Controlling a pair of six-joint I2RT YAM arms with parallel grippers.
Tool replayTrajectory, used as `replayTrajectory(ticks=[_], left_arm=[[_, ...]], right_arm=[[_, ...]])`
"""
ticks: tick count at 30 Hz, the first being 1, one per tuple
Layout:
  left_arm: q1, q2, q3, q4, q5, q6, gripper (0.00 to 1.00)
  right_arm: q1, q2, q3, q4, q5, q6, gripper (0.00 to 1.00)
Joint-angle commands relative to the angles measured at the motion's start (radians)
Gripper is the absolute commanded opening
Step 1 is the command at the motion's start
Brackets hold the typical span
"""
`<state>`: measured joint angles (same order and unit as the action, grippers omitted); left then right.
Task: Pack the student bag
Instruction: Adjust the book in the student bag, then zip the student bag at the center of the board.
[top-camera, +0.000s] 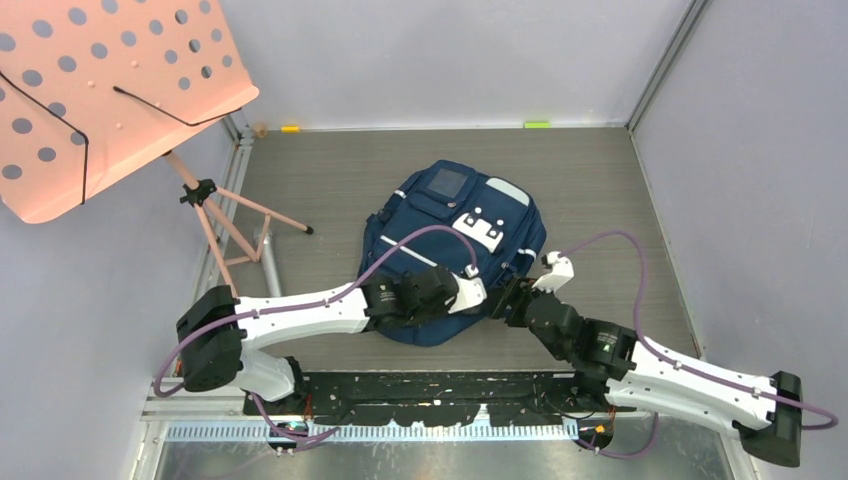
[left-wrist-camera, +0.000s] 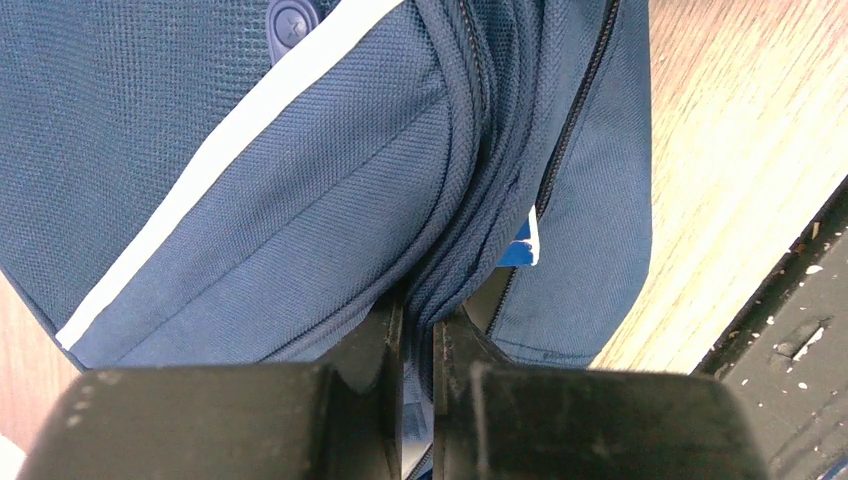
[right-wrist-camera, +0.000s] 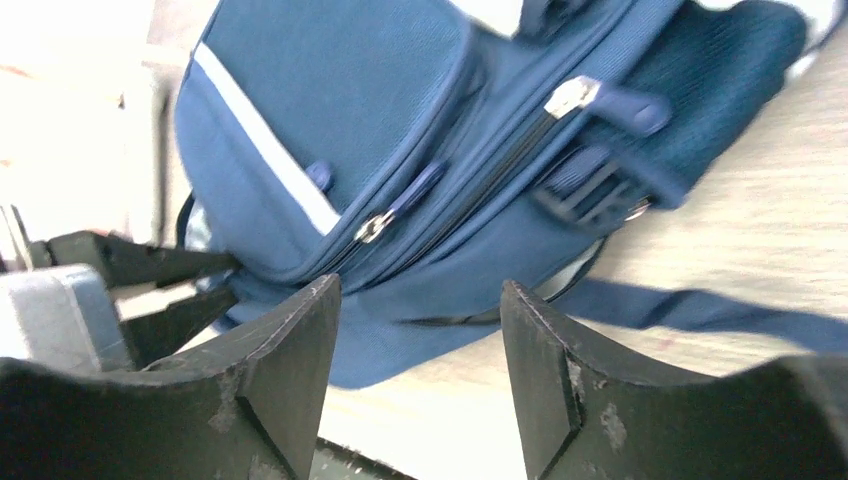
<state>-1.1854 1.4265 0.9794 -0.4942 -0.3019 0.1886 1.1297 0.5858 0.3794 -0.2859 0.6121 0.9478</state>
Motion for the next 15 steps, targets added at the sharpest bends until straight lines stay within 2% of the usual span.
replayTrajectory(ticks=[1,3,5,7,11,15], left_arm=[[0.068,-0.087,0.041,-0.034,0.002,-0.043,0.00],[0.109,-0.112,0.081,-0.080,0.081,-0.077,0.00],[0.159,-0.125,0.127,-0.137,0.184,-0.116,0.00],[0.190,-0.136,0.158,-0.162,0.272,-0.128,0.00],[0.228,-0.142,0.181,-0.197,0.385,-0.111,0.00],[0.308,-0.149,0.156,-0.189,0.519,-0.098,0.00]], right_arm=[[-0.146,-0.007,0.111,-0.153,-0.009,-0.163,0.67],[-0.259,0.020,0.130,-0.151,-0.134,-0.233,0.68],[-0.371,0.043,0.134,-0.113,-0.345,-0.303,0.68],[-0.453,0.051,0.125,-0.063,-0.481,-0.346,0.68],[-0.509,0.033,0.077,0.054,-0.679,-0.407,0.70],[-0.512,-0.004,0.000,0.187,-0.775,-0.455,0.74]])
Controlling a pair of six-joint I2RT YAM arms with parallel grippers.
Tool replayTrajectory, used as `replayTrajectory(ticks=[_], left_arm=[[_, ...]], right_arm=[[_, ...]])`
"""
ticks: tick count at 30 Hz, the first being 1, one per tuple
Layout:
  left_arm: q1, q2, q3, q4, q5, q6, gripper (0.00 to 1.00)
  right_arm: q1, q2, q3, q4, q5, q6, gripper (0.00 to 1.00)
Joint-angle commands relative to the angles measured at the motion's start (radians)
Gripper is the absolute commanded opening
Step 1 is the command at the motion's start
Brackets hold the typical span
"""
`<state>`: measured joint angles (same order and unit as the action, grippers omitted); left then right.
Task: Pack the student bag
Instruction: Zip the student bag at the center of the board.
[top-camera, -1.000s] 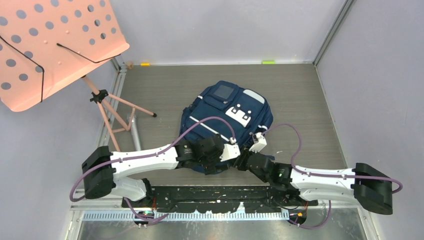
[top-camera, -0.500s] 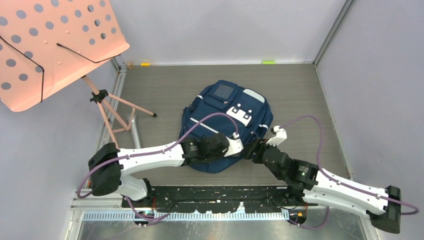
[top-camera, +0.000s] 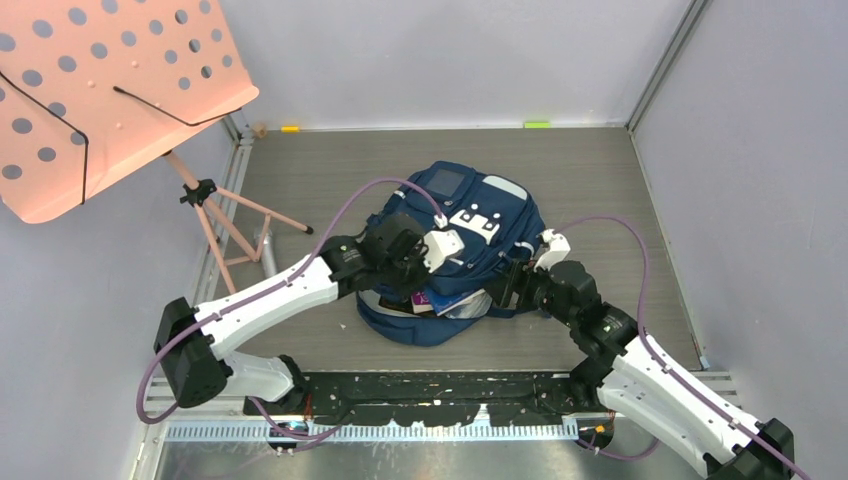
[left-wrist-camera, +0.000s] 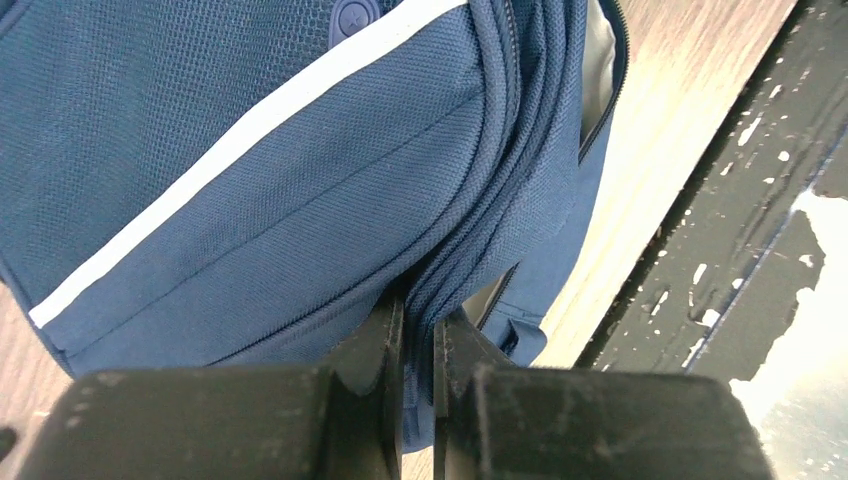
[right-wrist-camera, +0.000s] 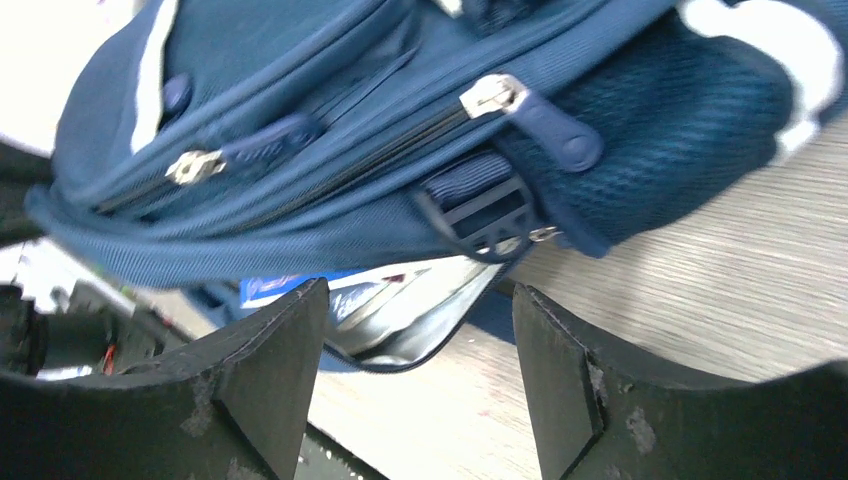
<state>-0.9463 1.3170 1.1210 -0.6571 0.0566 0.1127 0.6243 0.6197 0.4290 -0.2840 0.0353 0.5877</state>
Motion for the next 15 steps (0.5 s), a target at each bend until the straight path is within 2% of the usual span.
replayTrajectory(ticks=[1,3,6,10,15], left_arm=[[0.084,-0.047,-0.004,-0.001,0.172,-0.026,0.00],[0.113,-0.068,-0.036,0.054,0.196,-0.036,0.00],[0.137,-0.085,-0.031,0.050,0.183,-0.047,0.00],[0.186,-0.096,-0.048,0.059,0.154,-0.069,0.00],[0.208,-0.098,-0.049,0.054,0.150,-0.080,0.00]], right_arm=[[-0.006,-0.043,-0.078,0.206,-0.201,-0.100,0.74],[-0.006,-0.063,-0.116,0.256,-0.184,-0.109,0.74],[-0.006,-0.078,-0.150,0.315,-0.125,-0.133,0.74],[-0.007,-0.048,-0.173,0.352,-0.051,-0.156,0.65],[-0.007,0.078,-0.166,0.430,-0.038,-0.195,0.54]])
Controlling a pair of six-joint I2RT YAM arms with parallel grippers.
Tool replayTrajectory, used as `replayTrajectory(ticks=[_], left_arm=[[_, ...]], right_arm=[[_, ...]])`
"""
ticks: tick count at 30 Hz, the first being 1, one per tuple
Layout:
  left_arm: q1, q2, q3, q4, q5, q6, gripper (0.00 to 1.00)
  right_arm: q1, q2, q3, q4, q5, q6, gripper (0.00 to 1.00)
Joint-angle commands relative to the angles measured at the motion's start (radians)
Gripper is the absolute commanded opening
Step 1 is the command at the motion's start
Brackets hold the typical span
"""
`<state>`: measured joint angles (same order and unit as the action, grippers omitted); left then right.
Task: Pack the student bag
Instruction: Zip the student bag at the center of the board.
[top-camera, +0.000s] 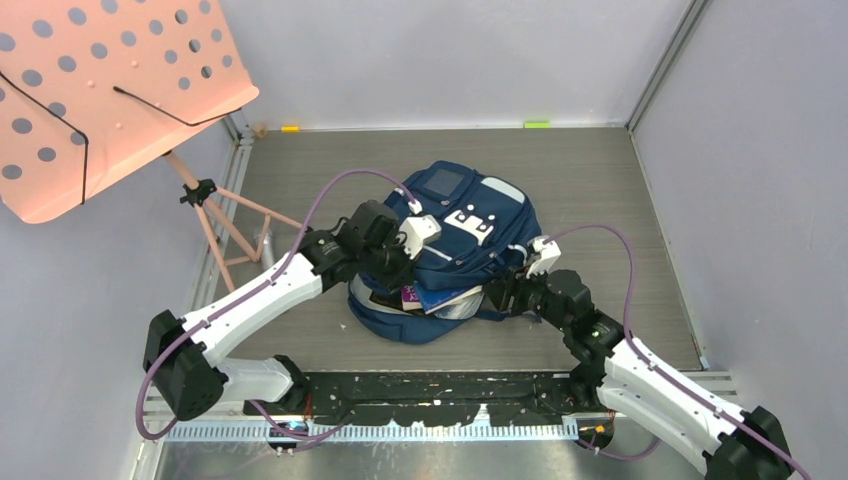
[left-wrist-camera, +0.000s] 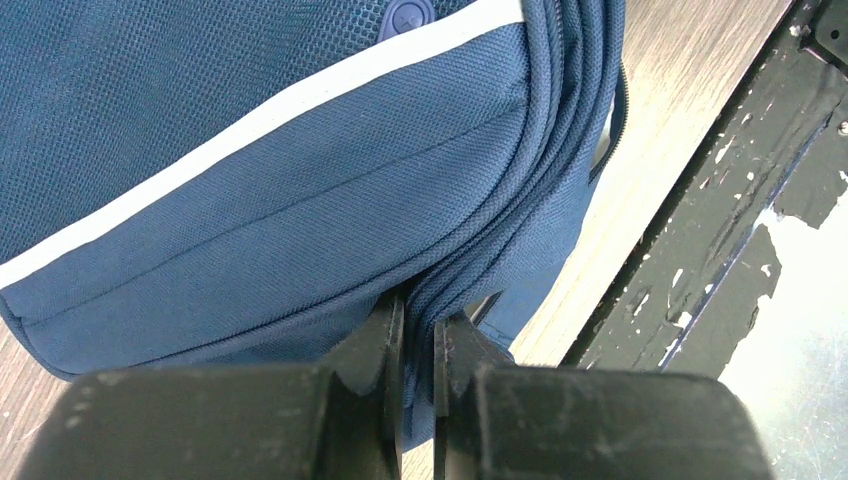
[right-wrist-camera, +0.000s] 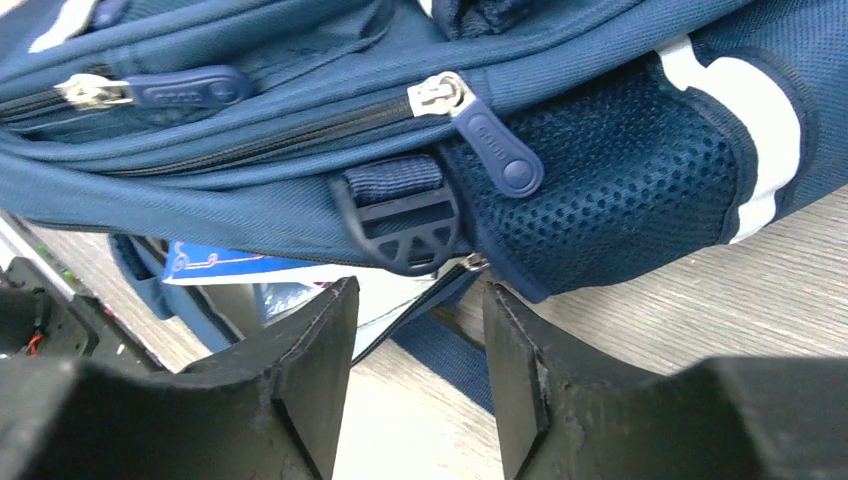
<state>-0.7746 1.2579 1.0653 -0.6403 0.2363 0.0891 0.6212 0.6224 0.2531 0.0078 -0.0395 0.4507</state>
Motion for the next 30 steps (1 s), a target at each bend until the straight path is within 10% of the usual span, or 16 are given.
replayTrajectory(ticks=[1,30], left_arm=[[0.038,-0.039,0.006,0.038,-0.032,-0.057,0.00],[0.049,0.011,0.005,0.038,0.092,-0.067,0.00]], right_arm=[[-0.004,0.101,0.010,0.152,0.053,-0.062,0.51],[-0.006,0.380,0.047,0.513,0.123,-0.195,0.51]])
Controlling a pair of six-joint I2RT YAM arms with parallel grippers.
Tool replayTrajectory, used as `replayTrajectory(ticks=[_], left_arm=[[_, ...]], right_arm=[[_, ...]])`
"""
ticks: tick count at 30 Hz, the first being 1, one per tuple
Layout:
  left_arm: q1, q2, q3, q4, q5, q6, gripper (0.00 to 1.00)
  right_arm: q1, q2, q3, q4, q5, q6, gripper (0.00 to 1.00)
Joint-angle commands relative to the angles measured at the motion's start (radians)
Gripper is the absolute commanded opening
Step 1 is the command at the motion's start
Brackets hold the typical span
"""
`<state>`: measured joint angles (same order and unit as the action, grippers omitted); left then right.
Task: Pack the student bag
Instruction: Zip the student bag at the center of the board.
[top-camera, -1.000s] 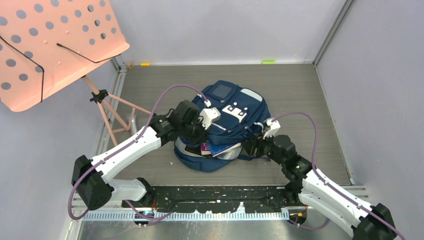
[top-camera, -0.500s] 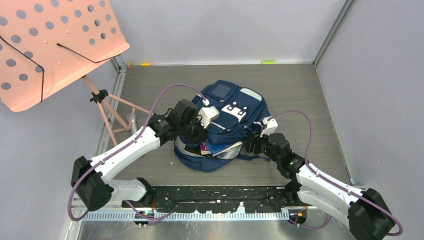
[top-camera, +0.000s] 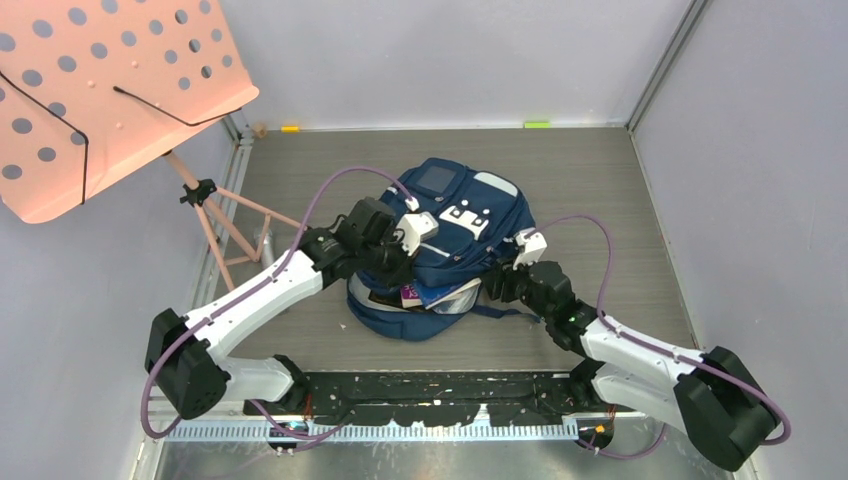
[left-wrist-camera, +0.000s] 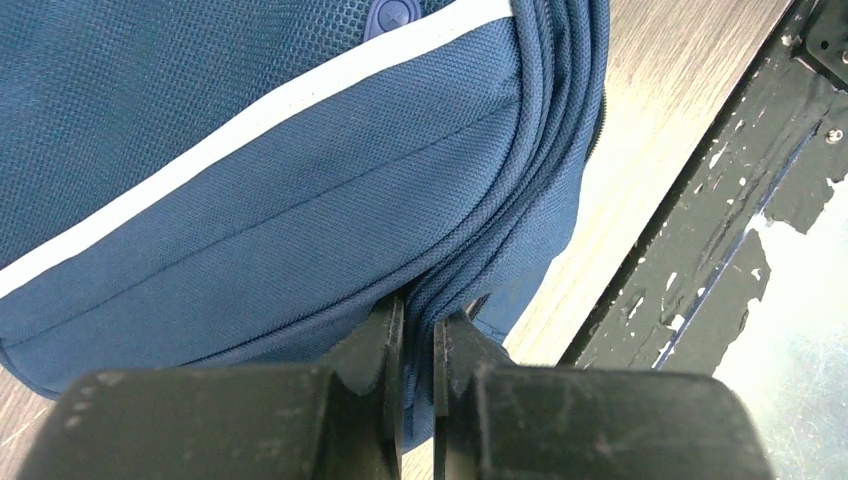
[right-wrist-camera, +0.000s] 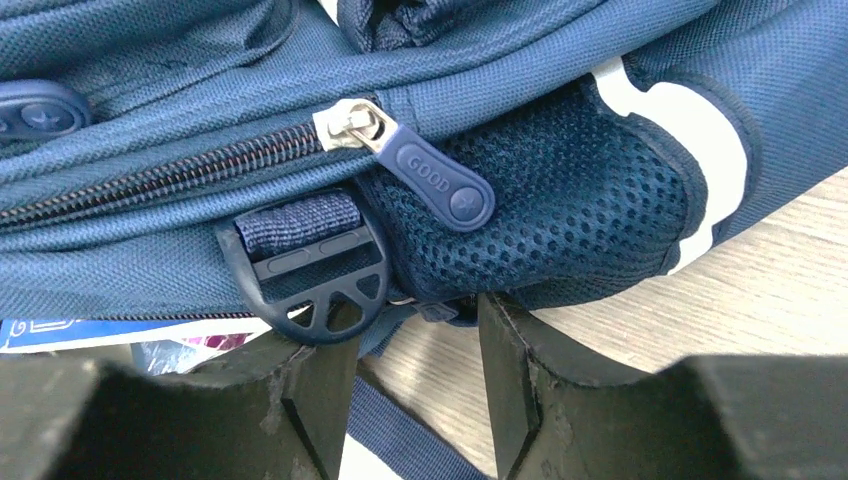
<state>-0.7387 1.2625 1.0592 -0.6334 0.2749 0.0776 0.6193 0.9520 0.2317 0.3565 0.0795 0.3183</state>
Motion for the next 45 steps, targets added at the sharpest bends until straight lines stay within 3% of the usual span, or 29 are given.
replayTrajectory(ticks=[1,6,10,13,17,33,45], left_arm=[[0.013,0.011,0.010,0.031,0.058,-0.059,0.00],[0.013,0.040,0.016,0.030,0.082,-0.066,0.00],[0.013,0.055,0.016,0.035,0.104,-0.071,0.00],[0.013,0.066,0.018,0.040,0.119,-0.072,0.00],[0.013,0.083,0.019,0.044,0.119,-0.109,0.00],[0.012,0.126,0.030,0.045,0.122,-0.130,0.00],[0.012,0.134,0.030,0.043,0.109,-0.131,0.00]], right_arm=[[-0.004,0.062,0.077,0.168,0.004,-0.068,0.50],[-0.003,0.153,0.114,0.223,0.011,-0.084,0.44],[0.007,0.174,0.119,0.228,0.030,-0.083,0.30],[0.024,0.165,0.122,0.215,0.042,-0.091,0.13],[0.059,0.134,0.133,0.130,0.070,-0.069,0.03],[0.334,-0.037,0.140,-0.235,0.197,0.248,0.09],[0.506,-0.028,0.184,-0.294,0.226,0.337,0.19]])
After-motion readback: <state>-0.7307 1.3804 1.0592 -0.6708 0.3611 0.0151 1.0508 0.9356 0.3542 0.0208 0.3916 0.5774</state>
